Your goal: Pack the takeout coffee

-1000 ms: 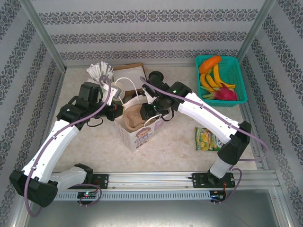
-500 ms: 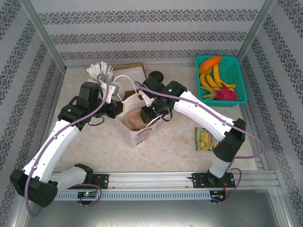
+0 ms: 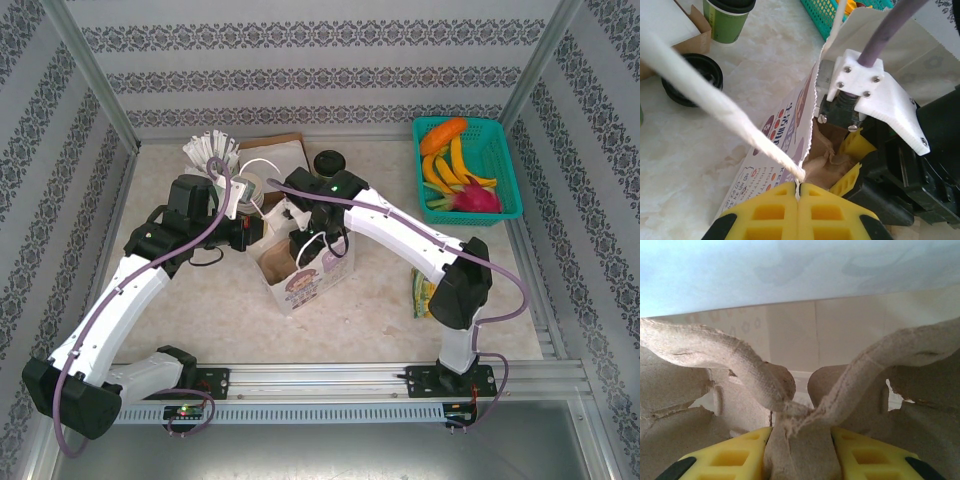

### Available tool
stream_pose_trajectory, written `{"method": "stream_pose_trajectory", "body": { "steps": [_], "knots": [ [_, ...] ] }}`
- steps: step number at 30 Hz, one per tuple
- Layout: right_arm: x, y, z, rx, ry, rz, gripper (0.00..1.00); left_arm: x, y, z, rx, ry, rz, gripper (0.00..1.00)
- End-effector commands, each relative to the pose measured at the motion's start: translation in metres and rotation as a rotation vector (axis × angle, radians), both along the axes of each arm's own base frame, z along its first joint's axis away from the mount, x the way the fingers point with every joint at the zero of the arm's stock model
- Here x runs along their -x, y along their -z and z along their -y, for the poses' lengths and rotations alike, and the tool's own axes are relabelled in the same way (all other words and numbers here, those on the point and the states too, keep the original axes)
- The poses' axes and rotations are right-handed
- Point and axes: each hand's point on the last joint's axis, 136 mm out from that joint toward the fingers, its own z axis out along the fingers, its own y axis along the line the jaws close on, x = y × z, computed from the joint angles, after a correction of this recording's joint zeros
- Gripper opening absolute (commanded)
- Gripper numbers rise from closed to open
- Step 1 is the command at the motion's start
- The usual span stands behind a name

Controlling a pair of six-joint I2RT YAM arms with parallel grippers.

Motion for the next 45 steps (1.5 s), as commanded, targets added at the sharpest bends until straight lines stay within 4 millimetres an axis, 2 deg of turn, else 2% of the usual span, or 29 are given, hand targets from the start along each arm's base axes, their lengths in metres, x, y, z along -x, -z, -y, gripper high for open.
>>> {"method": "stream_pose_trajectory", "body": {
  "steps": [1, 5, 11, 17, 19, 22, 28, 31, 35, 40, 42, 43, 45],
  "knots": [
    [0.009, 0.004, -0.002, 0.018, -0.038, -0.033, 0.33, 0.004, -0.017, 0.006, 0.014, 0.057, 0.078, 0.03],
    [0.008, 0.008, -0.001, 0.024, -0.028, -0.04, 0.33, 0.013, -0.022, 0.008, -0.006, 0.114, 0.083, 0.16],
    [0.006, 0.007, 0.0, 0.012, 0.0, -0.045, 0.33, 0.048, -0.035, 0.001, -0.025, 0.191, 0.155, 0.5],
    [0.002, 0.002, 0.001, 0.005, 0.023, -0.042, 0.33, 0.082, -0.039, -0.013, -0.024, 0.186, 0.222, 0.78],
    [0.002, 0.002, 0.001, 0.006, 0.026, -0.039, 0.33, 0.09, -0.049, -0.014, 0.015, 0.182, 0.257, 0.85],
    [0.001, 0.002, 0.004, 0.023, 0.032, -0.03, 0.33, 0.105, -0.071, -0.004, 0.127, 0.235, 0.297, 0.89],
    [0.0, 0.003, 0.006, 0.033, 0.051, -0.024, 0.33, 0.116, -0.093, 0.009, 0.212, 0.305, 0.342, 0.89],
    [-0.002, 0.003, 0.006, 0.034, 0.06, -0.023, 0.33, 0.119, -0.099, 0.023, 0.227, 0.362, 0.375, 0.88],
    [-0.001, 0.003, 0.004, 0.035, 0.071, -0.026, 0.33, 0.116, -0.101, 0.046, 0.167, 0.426, 0.432, 0.83],
    [0.002, 0.002, 0.002, 0.035, 0.071, -0.028, 0.33, 0.108, -0.094, 0.076, 0.073, 0.526, 0.468, 0.76],
    [0.001, 0.002, 0.002, 0.036, 0.075, -0.028, 0.33, 0.105, -0.096, 0.085, 0.063, 0.559, 0.471, 0.69],
    [0.002, 0.002, 0.001, 0.034, 0.073, -0.03, 0.33, 0.106, -0.098, 0.09, 0.07, 0.579, 0.475, 0.6],
    [0.003, 0.003, -0.001, 0.026, 0.077, -0.041, 0.33, 0.111, -0.102, 0.099, 0.097, 0.632, 0.487, 0.35]
  ]
}}
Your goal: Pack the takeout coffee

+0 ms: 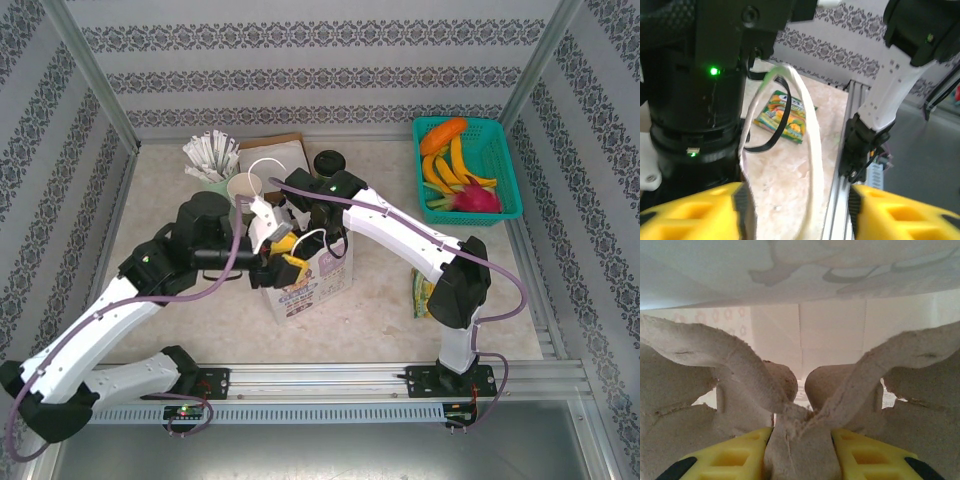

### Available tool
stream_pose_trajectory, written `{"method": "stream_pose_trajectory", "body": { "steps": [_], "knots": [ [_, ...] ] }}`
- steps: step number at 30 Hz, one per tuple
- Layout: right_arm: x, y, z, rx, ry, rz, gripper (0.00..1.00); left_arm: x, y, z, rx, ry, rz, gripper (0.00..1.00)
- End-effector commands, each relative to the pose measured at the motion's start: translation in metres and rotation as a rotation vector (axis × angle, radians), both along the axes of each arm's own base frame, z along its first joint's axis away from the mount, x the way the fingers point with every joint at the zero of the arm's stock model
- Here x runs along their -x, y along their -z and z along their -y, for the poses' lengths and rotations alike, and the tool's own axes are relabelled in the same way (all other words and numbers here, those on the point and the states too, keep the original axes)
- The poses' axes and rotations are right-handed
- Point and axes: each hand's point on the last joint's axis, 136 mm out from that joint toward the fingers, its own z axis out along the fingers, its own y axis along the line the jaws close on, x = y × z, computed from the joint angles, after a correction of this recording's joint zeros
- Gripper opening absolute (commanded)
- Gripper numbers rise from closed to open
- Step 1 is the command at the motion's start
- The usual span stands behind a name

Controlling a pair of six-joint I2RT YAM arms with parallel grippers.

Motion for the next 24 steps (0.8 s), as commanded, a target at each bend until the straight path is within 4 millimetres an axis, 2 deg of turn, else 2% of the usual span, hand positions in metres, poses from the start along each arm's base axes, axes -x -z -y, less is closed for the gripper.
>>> {"method": "stream_pose_trajectory", "body": {
  "steps": [1, 3, 7, 12, 17, 21, 24],
  "knots": [
    [0.002, -0.001, -0.003, 0.011, 0.019, -0.015, 0.33, 0.017, -0.028, 0.012, 0.059, 0.127, 0.124, 0.26],
    [0.003, -0.001, -0.005, 0.005, 0.038, -0.03, 0.33, 0.034, -0.022, 0.019, 0.041, 0.222, 0.126, 0.15],
    [0.004, 0.003, -0.005, 0.012, 0.08, -0.071, 0.33, 0.06, -0.005, 0.022, -0.036, 0.346, 0.101, 0.03],
    [0.004, 0.011, -0.006, 0.027, 0.098, -0.109, 0.33, 0.083, -0.011, 0.016, -0.031, 0.455, 0.108, 0.05],
    [0.006, 0.017, -0.009, 0.042, 0.101, -0.151, 0.33, 0.091, -0.013, 0.021, -0.02, 0.531, 0.11, 0.08],
    [0.013, 0.002, -0.021, -0.032, 0.096, -0.201, 0.33, 0.089, -0.012, 0.03, -0.039, 0.569, 0.106, 0.1],
    [0.02, -0.01, -0.017, -0.048, 0.111, -0.23, 0.33, 0.083, -0.007, 0.033, -0.057, 0.554, 0.121, 0.1]
  ]
}}
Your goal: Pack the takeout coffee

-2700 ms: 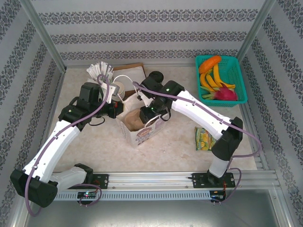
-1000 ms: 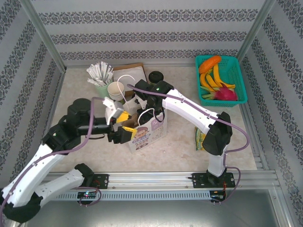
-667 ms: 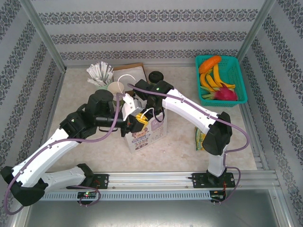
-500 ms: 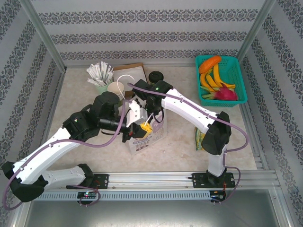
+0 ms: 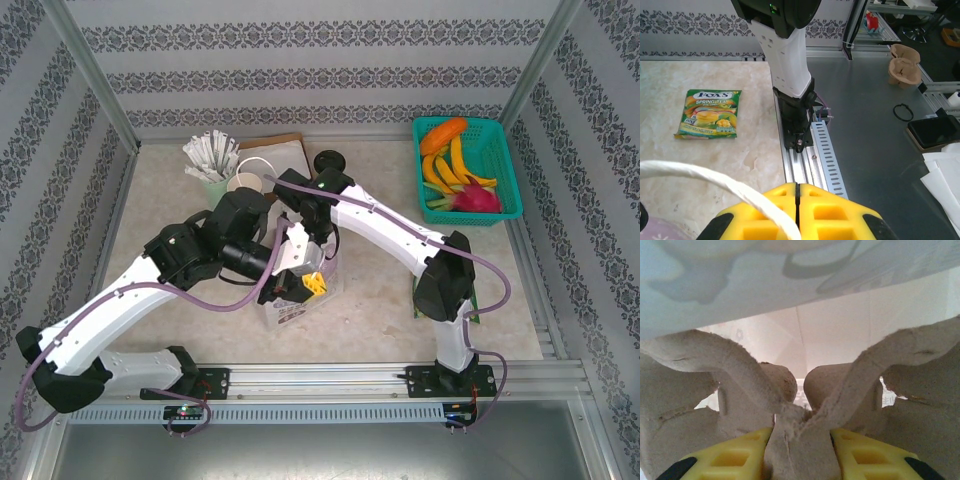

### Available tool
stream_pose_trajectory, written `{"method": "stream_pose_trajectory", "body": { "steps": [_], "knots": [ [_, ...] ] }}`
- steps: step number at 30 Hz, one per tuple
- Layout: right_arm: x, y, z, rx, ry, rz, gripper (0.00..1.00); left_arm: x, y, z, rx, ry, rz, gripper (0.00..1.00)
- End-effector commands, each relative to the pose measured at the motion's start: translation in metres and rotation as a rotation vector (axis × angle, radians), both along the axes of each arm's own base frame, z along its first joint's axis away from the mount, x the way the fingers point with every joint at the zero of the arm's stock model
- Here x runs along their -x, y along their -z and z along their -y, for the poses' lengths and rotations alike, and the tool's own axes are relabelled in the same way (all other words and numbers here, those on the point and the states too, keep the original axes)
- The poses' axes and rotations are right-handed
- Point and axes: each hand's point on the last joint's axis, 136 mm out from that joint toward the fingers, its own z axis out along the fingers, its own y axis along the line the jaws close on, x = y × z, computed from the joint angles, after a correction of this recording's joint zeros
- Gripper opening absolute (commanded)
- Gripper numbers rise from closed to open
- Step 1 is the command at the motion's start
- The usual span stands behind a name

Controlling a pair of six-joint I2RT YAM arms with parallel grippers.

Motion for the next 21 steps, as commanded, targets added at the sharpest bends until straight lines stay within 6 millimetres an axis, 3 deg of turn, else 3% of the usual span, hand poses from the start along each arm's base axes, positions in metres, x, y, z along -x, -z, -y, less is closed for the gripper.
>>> {"method": "stream_pose_trajectory", "body": {
  "steps": [1, 4, 13, 18, 21],
  "knots": [
    [0.009, -0.018, 0.004, -0.026, 0.042, -0.059, 0.33, 0.017, -0.008, -0.001, 0.026, 0.084, 0.031, 0.1],
    [0.01, -0.025, 0.008, -0.05, 0.078, -0.072, 0.33, 0.019, -0.006, -0.003, 0.02, 0.093, 0.031, 0.12],
    [0.015, -0.019, 0.012, -0.013, 0.093, -0.166, 0.36, 0.043, -0.002, -0.013, -0.025, 0.195, -0.005, 0.16],
    [0.018, 0.0, 0.017, 0.021, 0.117, -0.226, 0.37, 0.057, -0.006, -0.014, 0.001, 0.258, 0.012, 0.18],
    [0.016, 0.006, 0.015, 0.037, 0.128, -0.242, 0.38, 0.054, -0.001, -0.005, -0.02, 0.271, 0.031, 0.19]
  ]
}}
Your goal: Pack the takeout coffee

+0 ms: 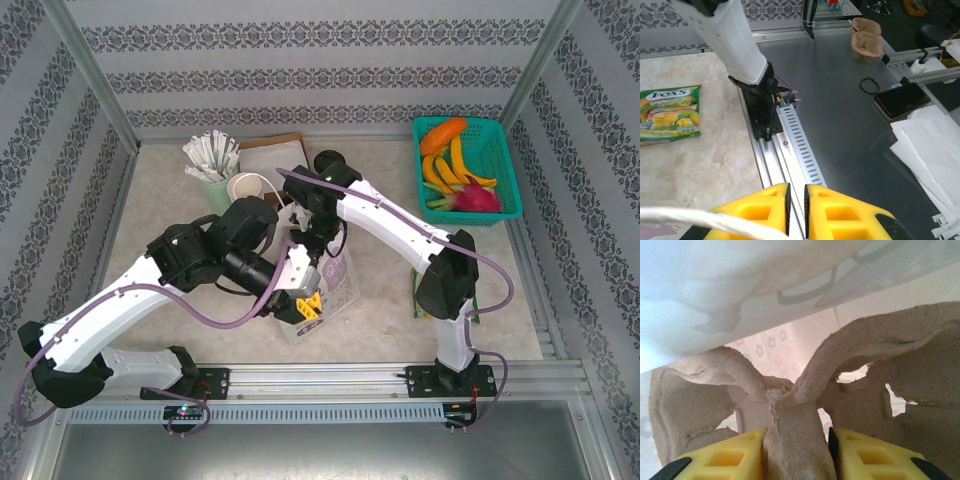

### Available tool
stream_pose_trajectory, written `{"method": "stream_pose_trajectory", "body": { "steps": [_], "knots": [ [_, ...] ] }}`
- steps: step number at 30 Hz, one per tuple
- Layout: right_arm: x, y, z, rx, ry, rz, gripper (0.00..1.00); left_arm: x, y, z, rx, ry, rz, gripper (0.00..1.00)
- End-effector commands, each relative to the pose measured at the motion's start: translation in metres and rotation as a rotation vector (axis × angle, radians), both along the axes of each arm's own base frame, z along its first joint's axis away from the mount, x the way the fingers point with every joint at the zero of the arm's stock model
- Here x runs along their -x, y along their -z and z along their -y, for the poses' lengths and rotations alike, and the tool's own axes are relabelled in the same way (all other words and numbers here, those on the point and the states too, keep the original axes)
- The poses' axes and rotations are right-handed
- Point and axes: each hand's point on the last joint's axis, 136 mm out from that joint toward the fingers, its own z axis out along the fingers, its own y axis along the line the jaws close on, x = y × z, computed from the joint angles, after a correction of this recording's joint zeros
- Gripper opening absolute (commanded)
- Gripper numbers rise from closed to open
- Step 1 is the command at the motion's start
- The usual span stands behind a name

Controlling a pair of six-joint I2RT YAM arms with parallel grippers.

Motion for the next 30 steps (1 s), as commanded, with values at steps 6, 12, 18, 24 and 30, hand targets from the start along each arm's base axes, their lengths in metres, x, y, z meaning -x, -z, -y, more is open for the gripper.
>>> {"method": "stream_pose_trajectory", "body": {
  "steps": [6, 12, 18, 24, 30],
  "knots": [
    [-0.011, 0.023, -0.001, 0.053, 0.107, -0.027, 0.38, 0.007, -0.001, 0.017, -0.008, 0.08, 0.106, 0.18],
    [-0.025, 0.034, 0.009, 0.122, 0.177, 0.068, 0.37, 0.019, -0.02, 0.01, 0.089, 0.155, 0.201, 0.2],
    [-0.033, 0.04, 0.01, 0.135, 0.148, 0.209, 0.36, -0.007, -0.011, 0.005, 0.085, -0.02, 0.278, 0.42],
    [-0.04, 0.047, 0.013, 0.155, 0.071, 0.327, 0.36, -0.042, -0.012, -0.006, 0.122, -0.281, 0.275, 0.73],
    [-0.047, 0.052, 0.015, 0.15, 0.043, 0.416, 0.36, -0.042, -0.025, -0.033, 0.309, -0.371, 0.169, 1.0]
  ]
}}
